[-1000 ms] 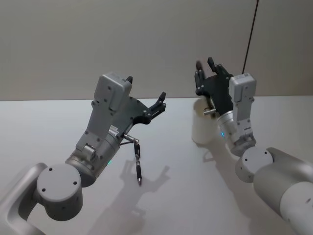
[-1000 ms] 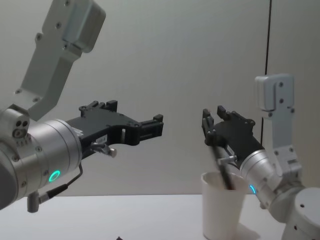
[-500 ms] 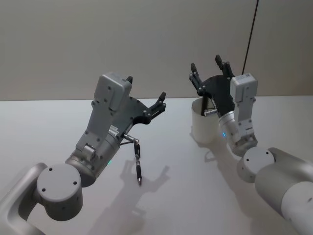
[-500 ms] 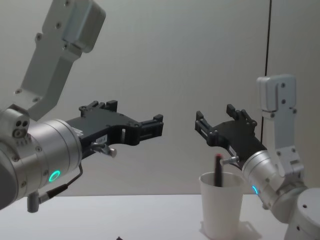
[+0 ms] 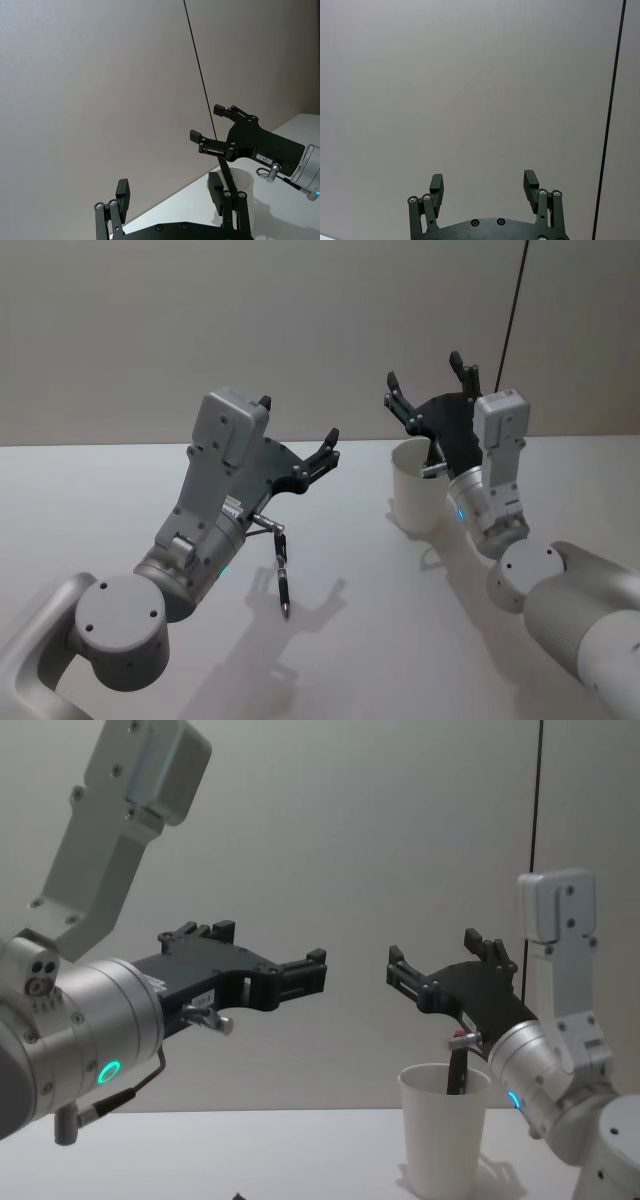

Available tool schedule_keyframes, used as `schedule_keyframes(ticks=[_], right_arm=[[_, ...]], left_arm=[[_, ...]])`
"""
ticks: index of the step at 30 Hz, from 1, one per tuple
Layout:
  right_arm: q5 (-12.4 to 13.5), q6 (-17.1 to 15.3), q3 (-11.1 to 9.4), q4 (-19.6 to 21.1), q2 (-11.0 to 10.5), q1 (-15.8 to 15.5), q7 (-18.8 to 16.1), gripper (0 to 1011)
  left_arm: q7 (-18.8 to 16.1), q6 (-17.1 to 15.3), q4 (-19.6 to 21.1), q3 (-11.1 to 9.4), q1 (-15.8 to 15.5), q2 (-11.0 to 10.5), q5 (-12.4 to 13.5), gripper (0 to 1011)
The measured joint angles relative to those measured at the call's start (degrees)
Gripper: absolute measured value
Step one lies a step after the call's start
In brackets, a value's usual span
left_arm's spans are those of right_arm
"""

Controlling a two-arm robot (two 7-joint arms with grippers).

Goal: Place the pen into the pen holder.

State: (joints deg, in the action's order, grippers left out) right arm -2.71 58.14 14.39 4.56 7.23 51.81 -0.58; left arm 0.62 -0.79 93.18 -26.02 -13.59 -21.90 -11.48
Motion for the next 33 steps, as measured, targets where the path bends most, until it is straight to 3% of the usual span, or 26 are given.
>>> schedule_keyframes(ticks=[7,12,14,17,20,21,23,33], right_arm=[[0.7,-2.0,-1.1,0.9,-0.3,0.0,-1.8,1001],[1.3,-5.5,-2.0,5.5,-0.9,-1.8,-3.3,1001],[1.7,-11.3,-2.6,13.5,-1.8,-5.4,-4.7,1001],[2.0,-15.6,-3.0,19.9,-2.6,-8.5,-5.6,1001],[2.4,-22.6,-3.6,30.4,-3.9,-13.4,-7.1,1001],[2.4,-22.6,-3.6,30.4,-3.9,-13.4,-7.1,1001],[2.6,-27.5,-4.1,37.7,-4.9,-16.8,-8.0,1001],[2.0,-38.6,-5.7,53.9,-7.7,-24.5,-9.3,1001]], left_arm=[[0.0,0.0,0.0,0.0,0.0,0.0,0.0,1004],[0.0,0.0,0.0,0.0,0.0,0.0,0.0,1004],[0.0,0.0,0.0,0.0,0.0,0.0,0.0,1004],[0.0,0.0,0.0,0.0,0.0,0.0,0.0,1004],[0.0,0.0,0.0,0.0,0.0,0.0,0.0,1004],[0.0,0.0,0.0,0.0,0.0,0.0,0.0,1004],[0.0,0.0,0.0,0.0,0.0,0.0,0.0,1004],[0.0,0.0,0.0,0.0,0.0,0.0,0.0,1004]])
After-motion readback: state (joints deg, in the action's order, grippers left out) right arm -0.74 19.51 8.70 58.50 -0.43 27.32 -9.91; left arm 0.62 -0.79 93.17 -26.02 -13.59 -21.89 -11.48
